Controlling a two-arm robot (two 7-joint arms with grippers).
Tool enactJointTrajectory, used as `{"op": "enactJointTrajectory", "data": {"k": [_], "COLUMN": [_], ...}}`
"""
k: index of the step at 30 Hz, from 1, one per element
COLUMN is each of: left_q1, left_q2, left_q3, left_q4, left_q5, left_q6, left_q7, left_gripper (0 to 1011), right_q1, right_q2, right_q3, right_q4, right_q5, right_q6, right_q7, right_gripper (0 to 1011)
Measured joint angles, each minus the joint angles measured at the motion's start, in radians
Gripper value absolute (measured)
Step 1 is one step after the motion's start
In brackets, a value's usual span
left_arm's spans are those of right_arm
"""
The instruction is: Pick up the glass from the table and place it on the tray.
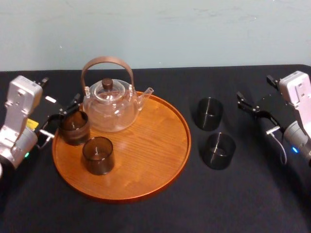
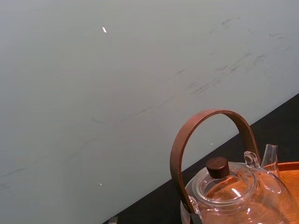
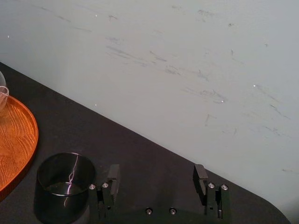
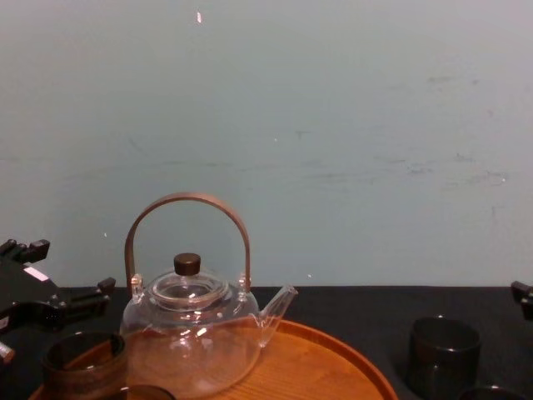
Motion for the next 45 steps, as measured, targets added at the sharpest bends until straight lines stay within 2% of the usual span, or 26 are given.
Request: {"op": "enactJointTrajectory", "data": {"k": [45], "left_q1": [0.0], "left_q2": [0.0], "left_q3": [0.0], "left_q4": [0.0], "left_q5": [0.0], "left_q6": [0.0], "left_q7": [0.0], "left_gripper": [1001], "right_q1": [0.0], "right_q2": [0.0], "right_q3": [0.0], "right_q4": [0.0], "right_q5": [0.0], "right_q6": [0.0], "right_q7": [0.0], "right_gripper": [1002]}}
